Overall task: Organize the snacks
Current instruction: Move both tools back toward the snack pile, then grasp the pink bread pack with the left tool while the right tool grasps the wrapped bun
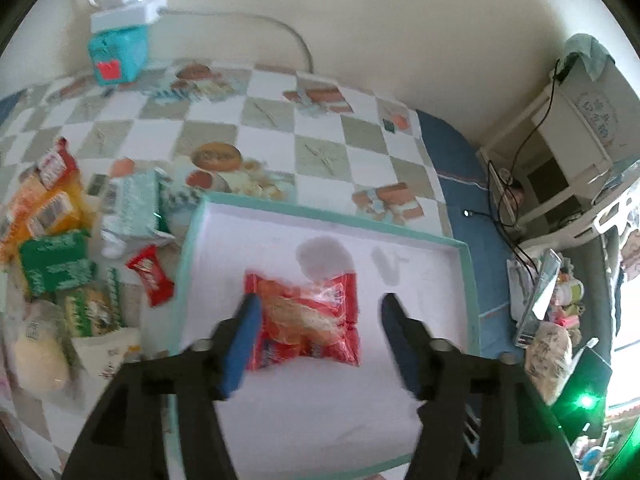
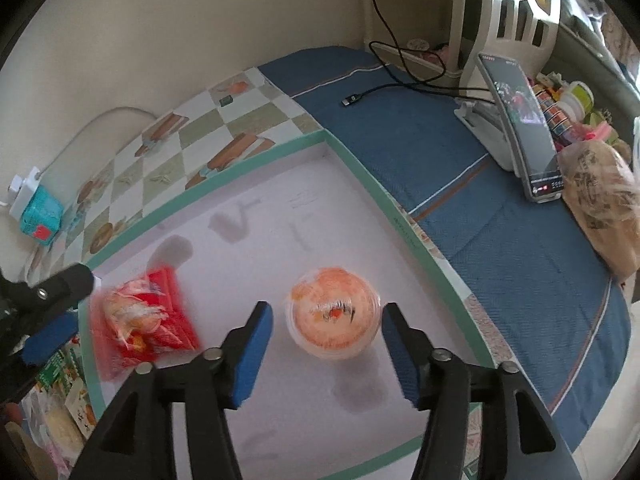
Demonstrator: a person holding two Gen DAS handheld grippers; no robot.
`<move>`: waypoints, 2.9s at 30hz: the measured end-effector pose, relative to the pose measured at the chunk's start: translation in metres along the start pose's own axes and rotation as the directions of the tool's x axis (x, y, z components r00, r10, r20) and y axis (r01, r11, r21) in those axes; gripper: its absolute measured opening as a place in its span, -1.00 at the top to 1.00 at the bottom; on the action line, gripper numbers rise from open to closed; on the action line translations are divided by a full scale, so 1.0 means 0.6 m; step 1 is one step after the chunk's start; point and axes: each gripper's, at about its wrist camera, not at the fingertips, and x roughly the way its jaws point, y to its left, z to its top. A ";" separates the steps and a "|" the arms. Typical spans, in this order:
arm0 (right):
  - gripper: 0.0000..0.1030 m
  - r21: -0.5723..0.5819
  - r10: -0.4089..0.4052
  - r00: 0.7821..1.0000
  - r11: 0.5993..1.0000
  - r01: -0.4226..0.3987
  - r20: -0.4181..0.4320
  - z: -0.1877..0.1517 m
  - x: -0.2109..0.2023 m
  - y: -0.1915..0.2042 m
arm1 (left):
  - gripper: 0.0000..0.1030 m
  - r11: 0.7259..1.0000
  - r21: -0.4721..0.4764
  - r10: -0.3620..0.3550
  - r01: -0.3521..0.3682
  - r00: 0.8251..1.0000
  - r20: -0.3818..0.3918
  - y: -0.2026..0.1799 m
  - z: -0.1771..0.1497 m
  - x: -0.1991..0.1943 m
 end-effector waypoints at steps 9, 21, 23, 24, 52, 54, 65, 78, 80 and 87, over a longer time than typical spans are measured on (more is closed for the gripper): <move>-0.55 -0.050 0.048 0.998 0.998 -0.046 0.046 -0.004 -0.035 0.031 | -0.63 0.985 -0.127 0.127 -0.117 0.990 0.068 0.109 -0.010 -0.069; -0.97 -0.164 0.147 0.987 0.977 -0.135 0.066 -0.039 -0.071 0.118 | -0.78 0.886 -0.348 0.347 -0.307 0.936 0.055 0.283 -0.051 -0.168; -1.00 -0.192 0.160 0.985 0.971 -0.144 0.069 -0.048 -0.079 0.137 | -0.79 0.864 -0.398 0.359 -0.308 0.932 0.058 0.316 -0.065 -0.186; -1.00 -0.208 0.169 0.983 0.966 -0.151 0.072 -0.053 -0.083 0.147 | -0.80 0.853 -0.420 0.367 -0.311 0.928 0.057 0.330 -0.071 -0.194; -0.99 -0.474 0.364 0.931 0.819 -0.324 -0.006 -0.174 -0.131 0.356 | -0.81 0.659 -0.665 0.497 -0.352 0.867 0.033 0.540 -0.173 -0.296; -0.99 -0.472 0.380 0.924 0.809 -0.351 -0.036 -0.182 -0.125 0.366 | -0.81 0.661 -0.666 0.480 -0.346 0.877 0.021 0.545 -0.174 -0.285; -0.99 -0.544 0.354 0.930 0.764 -0.347 -0.098 -0.233 -0.102 0.416 | -0.81 0.618 -0.735 0.322 -0.278 0.943 -0.086 0.583 -0.181 -0.183; -0.99 -0.528 0.326 0.939 0.781 -0.332 -0.108 -0.224 -0.082 0.414 | -0.81 0.679 -0.647 0.375 -0.348 0.921 -0.103 0.563 -0.134 -0.119; -0.99 -0.525 0.324 0.940 0.784 -0.332 -0.110 -0.224 -0.081 0.413 | -0.81 0.721 -0.599 0.360 -0.347 0.927 -0.103 0.548 -0.125 -0.108; -0.99 -0.522 0.323 0.940 0.786 -0.332 -0.111 -0.223 -0.079 0.410 | -0.82 0.825 -0.494 0.289 -0.275 0.956 -0.051 0.505 -0.101 -0.098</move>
